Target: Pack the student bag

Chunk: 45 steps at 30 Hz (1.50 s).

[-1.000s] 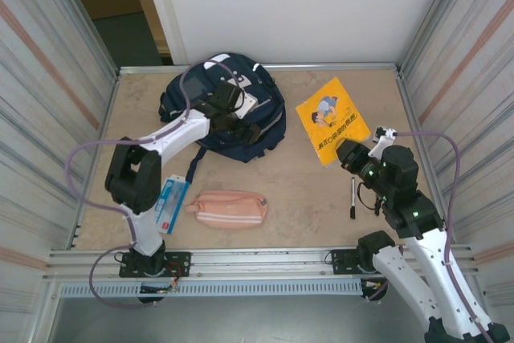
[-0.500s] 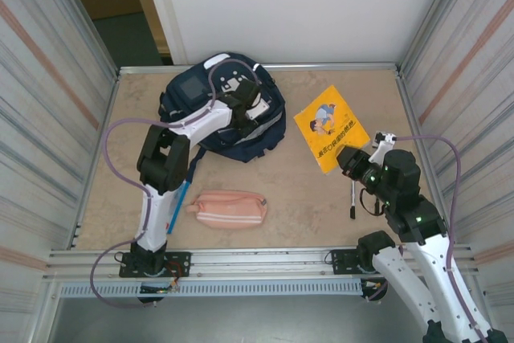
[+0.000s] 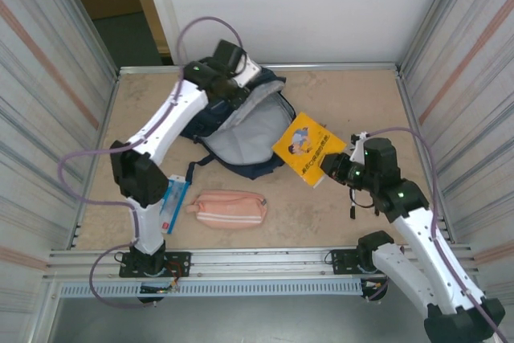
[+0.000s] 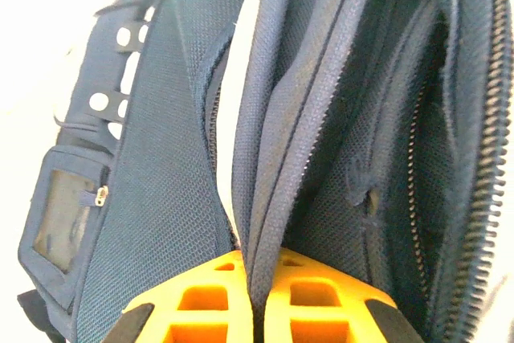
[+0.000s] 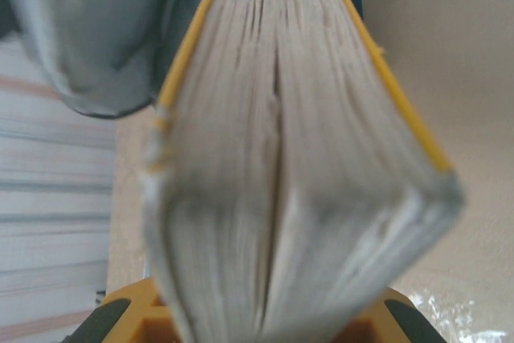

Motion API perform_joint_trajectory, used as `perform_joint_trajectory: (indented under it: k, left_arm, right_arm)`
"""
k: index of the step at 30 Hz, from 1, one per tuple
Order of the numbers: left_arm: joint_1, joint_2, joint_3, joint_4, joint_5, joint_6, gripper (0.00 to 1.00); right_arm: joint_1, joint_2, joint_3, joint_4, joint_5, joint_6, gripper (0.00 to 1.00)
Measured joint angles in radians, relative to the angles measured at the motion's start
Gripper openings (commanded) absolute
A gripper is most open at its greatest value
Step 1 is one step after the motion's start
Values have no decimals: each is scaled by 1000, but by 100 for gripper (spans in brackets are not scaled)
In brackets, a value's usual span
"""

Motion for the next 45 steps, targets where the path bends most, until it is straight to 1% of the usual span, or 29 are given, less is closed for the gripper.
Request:
perform_joint_trajectory:
  k: [3, 9, 16, 23, 27, 30, 35, 40, 45]
  left_arm:
    - [31, -51, 11, -22, 68, -41, 0]
    - [20, -82, 3, -46, 161, -77, 0]
    - [16, -88, -60, -27, 261, -110, 0]
    - [17, -147, -178, 59, 373, -162, 0]
    - [17, -156, -184, 79, 426, -185, 0]
    - [17, -164, -189, 82, 446, -188, 0]
    - [18, -187, -198, 82, 468, -187, 0]
    - [19, -199, -202, 82, 491, -185, 0]
    - [26, -199, -212, 87, 531, -169, 0]
  right_arm:
    - [5, 48, -23, 41, -42, 33, 0]
    - [37, 123, -28, 177, -115, 115, 0]
    - [90, 283, 32, 282, -156, 183, 0]
    - [151, 493, 72, 463, -93, 288, 0]
    - [203, 628, 142, 526, -39, 313, 0]
    - [220, 710, 174, 608, -8, 337, 0]
    - [218, 858, 230, 688, 50, 385, 0]
    - [226, 1003, 247, 792, 81, 478, 0]
    - [251, 1138, 340, 863, 101, 554, 0]
